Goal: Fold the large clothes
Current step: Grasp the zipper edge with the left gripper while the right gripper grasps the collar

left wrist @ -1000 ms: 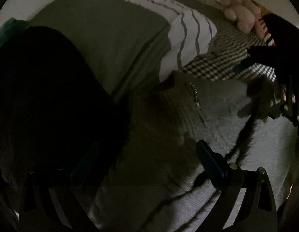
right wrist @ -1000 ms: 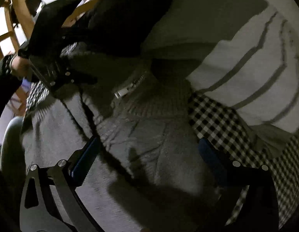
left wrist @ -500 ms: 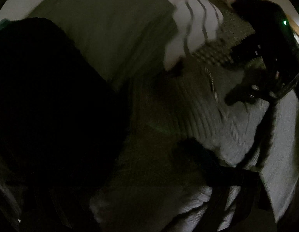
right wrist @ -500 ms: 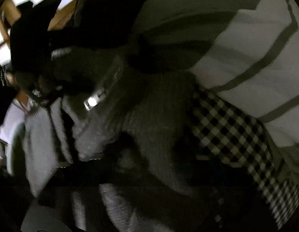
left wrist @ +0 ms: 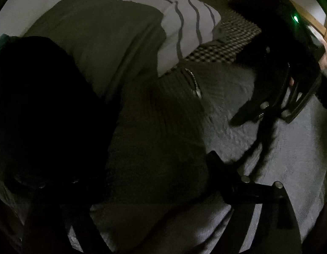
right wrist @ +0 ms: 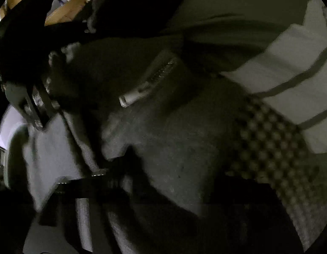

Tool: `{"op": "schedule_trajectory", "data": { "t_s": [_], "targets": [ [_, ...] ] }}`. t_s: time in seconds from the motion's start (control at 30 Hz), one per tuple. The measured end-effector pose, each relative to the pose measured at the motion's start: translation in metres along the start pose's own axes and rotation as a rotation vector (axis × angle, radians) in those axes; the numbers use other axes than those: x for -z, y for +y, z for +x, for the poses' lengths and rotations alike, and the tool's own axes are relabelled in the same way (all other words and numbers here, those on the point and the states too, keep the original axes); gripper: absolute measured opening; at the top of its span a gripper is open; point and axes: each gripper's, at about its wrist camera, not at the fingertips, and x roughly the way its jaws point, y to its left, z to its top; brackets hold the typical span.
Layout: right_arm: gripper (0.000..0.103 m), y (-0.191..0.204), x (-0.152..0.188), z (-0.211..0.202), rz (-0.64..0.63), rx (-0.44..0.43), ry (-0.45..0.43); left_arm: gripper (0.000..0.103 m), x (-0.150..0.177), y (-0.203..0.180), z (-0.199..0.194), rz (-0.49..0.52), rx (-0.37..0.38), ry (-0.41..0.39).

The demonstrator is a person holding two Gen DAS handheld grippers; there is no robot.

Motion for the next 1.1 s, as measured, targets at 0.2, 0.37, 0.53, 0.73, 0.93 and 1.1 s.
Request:
{"op": "schedule_trajectory", "data": {
  "t_s": [0.2, 0.37, 0.53, 0.73, 0.93, 1.1],
  "targets": [
    [0.011, -0.007, 0.013, -0.073, 0.001, -0.121, -0.303, 0.037, -0.008, 0.022, -0.042, -0.127, 0.137, -0.152],
    [0.011, 0.021, -0.001, -0.102, -0.061, -0.182, -0.350, 0.027, -0.014, 0.019, -0.045, -0.139, 0.200, -0.111],
    [0.010, 0.044, 0.000, -0.110, -0.088, -0.064, -0.339, 0.007, -0.008, 0.019, -0.058, -0.183, 0.225, -0.168],
    [0.011, 0.076, 0.006, -0.116, -0.154, 0.012, -0.277, 0.009, 0.013, 0.018, -0.093, -0.175, 0.201, -0.179],
    [0.011, 0.122, 0.031, -0.123, -0.260, -0.068, -0.271, 0.086, 0.037, -0.017, -0.103, -0.002, 0.149, -0.300],
    [0.011, 0.149, 0.053, -0.127, -0.311, -0.109, -0.247, 0.089, 0.031, -0.031, -0.093, 0.076, 0.101, -0.309]
  ]
}}
